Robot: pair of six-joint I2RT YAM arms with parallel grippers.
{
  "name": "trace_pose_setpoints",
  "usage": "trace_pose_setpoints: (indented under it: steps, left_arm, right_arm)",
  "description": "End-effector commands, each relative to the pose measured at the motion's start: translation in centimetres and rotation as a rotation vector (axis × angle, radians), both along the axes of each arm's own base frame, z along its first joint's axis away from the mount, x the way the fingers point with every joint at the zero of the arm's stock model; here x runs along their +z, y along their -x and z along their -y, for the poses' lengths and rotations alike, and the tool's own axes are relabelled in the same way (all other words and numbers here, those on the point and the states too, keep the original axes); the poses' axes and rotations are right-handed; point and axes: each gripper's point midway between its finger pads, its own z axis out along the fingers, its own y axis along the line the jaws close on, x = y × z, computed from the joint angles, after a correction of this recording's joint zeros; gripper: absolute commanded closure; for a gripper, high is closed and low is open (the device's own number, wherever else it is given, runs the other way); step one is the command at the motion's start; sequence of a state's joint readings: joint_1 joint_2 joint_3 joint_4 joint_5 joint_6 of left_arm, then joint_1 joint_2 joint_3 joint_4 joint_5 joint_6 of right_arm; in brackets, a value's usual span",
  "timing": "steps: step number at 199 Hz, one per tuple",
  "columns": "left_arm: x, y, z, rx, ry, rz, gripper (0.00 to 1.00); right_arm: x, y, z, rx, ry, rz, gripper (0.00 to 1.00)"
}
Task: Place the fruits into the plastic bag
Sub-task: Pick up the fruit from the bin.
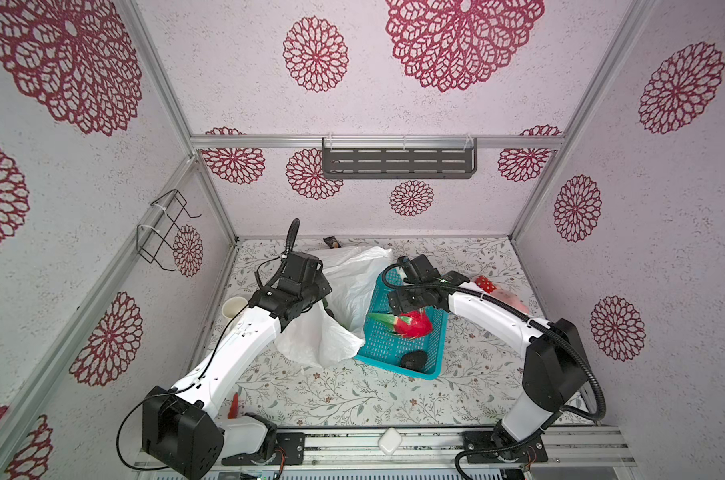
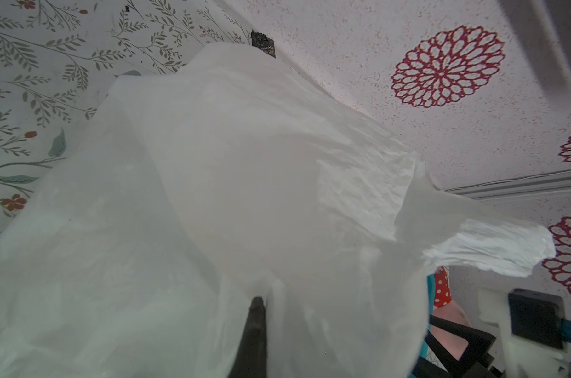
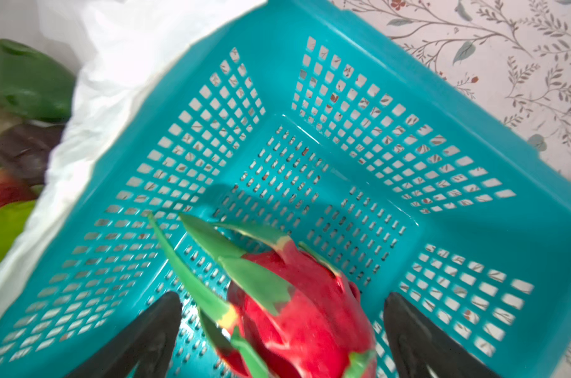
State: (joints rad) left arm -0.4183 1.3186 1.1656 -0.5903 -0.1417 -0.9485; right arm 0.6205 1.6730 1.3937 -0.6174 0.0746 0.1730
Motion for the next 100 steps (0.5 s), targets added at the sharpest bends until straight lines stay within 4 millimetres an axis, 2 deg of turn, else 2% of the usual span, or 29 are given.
trace_pose_setpoints:
  steps: [1, 17, 37, 77, 100]
  left_arm:
    - [0.7, -0.2, 0.3, 0.003, 0.020, 0.019, 1.00]
    - [0.7, -0.3, 0.3, 0.003, 0.019, 0.020, 1.00]
    - [0.5, -0.4, 0.4, -0.002, 0.016, 0.018, 1.00]
    - [0.6, -0.4, 0.6, -0.010, 0.020, 0.017, 1.00]
    - [0.7, -0.2, 0.4, -0.009, 0.013, 0.019, 1.00]
  right_arm:
    - [0.5, 2.7, 1.1, 0.145, 0.064, -0.092, 0.01]
    - [-0.9, 3.9, 1.2, 0.216, 0.097, -0.155, 0.01]
    - [-1.8, 4.5, 0.8, 0.267, 0.089, -0.176, 0.01]
    - [-3.4, 2.8, 1.7, 0.247, 0.175, -0.128, 0.01]
    - [-4.5, 2.5, 2.1, 0.239, 0.215, -0.139, 0.01]
